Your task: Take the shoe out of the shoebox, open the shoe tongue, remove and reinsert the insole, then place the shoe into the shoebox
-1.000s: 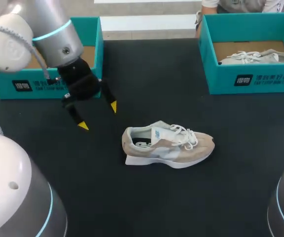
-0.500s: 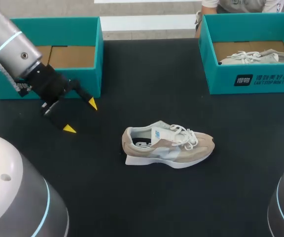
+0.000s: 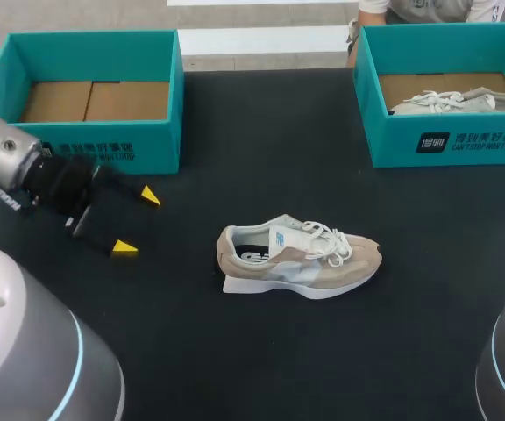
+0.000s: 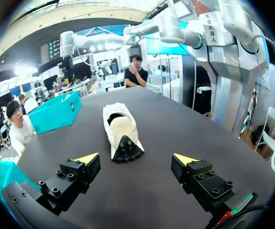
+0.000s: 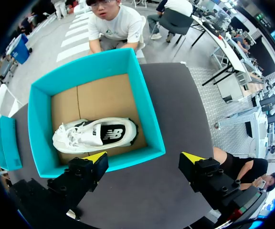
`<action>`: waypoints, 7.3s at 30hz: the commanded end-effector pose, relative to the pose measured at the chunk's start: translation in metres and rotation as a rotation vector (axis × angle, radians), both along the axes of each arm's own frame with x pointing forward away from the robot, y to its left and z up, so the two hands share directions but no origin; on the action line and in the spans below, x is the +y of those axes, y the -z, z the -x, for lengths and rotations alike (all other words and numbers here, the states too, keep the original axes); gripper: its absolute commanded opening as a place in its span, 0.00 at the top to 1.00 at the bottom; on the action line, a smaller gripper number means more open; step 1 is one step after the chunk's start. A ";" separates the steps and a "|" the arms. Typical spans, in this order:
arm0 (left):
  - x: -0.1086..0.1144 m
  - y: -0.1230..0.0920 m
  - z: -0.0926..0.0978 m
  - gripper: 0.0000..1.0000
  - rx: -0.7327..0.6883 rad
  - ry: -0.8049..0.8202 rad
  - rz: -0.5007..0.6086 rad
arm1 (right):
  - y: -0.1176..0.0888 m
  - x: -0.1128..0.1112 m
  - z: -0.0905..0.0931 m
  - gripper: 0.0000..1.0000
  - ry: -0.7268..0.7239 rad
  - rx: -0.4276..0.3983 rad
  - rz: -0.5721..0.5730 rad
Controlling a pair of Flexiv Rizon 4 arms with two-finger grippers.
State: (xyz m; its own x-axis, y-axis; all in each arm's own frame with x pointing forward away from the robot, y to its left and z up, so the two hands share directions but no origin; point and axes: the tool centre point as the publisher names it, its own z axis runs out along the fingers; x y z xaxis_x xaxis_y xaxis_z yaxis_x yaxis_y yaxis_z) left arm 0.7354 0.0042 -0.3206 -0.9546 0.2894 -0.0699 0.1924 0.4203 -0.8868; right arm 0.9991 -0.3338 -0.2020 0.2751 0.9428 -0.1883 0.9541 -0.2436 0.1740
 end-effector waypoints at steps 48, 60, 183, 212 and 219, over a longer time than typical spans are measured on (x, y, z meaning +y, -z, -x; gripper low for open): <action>-0.070 0.068 0.006 0.00 -0.012 -0.317 0.153 | 0.000 0.000 0.000 0.00 0.000 0.000 0.000; -0.103 0.068 0.007 0.00 -0.007 -0.301 0.142 | 0.000 0.000 0.000 0.00 0.000 0.000 0.000; -0.143 0.086 0.001 1.00 -0.034 -0.401 0.066 | 0.028 0.239 0.151 0.00 -0.042 -0.007 -0.112; -0.143 0.086 0.001 1.00 -0.034 -0.401 0.066 | 0.044 0.344 0.203 0.00 -0.020 -0.021 -0.152; -0.143 0.086 0.001 1.00 -0.034 -0.401 0.066 | 0.046 0.419 0.244 0.00 -0.065 -0.025 0.056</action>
